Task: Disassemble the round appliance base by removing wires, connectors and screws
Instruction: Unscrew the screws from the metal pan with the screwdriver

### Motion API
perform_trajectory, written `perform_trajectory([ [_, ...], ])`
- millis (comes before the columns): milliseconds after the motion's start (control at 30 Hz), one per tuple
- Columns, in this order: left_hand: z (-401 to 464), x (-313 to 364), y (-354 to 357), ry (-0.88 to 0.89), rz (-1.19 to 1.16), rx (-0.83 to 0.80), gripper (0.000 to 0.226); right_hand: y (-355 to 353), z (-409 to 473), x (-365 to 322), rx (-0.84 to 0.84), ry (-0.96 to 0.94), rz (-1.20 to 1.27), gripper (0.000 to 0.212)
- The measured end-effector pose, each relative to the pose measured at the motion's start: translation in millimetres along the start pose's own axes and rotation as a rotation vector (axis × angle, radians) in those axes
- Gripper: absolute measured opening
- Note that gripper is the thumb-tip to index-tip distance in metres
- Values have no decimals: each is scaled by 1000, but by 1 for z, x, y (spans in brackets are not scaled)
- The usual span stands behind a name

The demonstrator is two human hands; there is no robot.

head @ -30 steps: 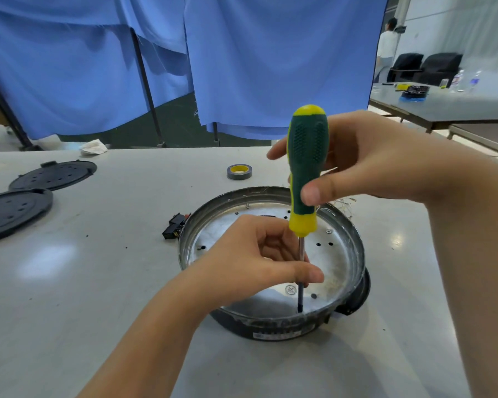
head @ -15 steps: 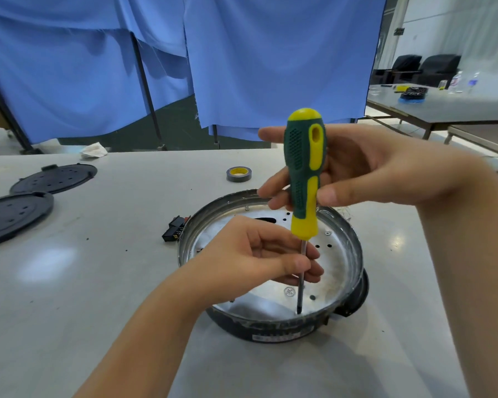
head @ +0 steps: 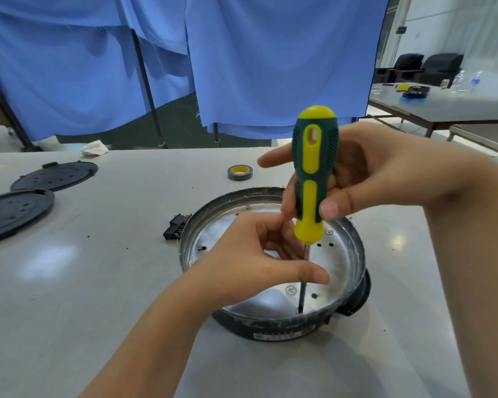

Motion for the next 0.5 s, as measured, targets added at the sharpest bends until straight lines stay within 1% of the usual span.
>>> perform_trajectory([
  [67,0,-3,1,-21,-5,-26,27,7,2,0,-73,-28,45,63],
  [133,-1,-5,5,-46,-75,-81,20,9,2,0,-107,-42,55,70],
  [200,-5,-7,11,-75,-180,-155,19,9,1,-1,-121,-64,39,71],
  [267,-7,-9,15,-95,-227,-187,18,8,-1,0,-132,-77,36,72],
  [400,-3,-8,8,-86,-206,-102,11,9,1,10,-135,-11,22,74],
  [500,0,-2,2,-7,-75,-43,16,2,3,19,-65,82,-43,60],
])
Point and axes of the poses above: each hand's wrist, its own z-axis towards the middle knuckle, its own y-axis out of the palm, x = y × z, the point moved 10 cm from there along z, towards the middle knuckle, and after that the axes turned 8 degrees about -z, right-handed, at the moved point
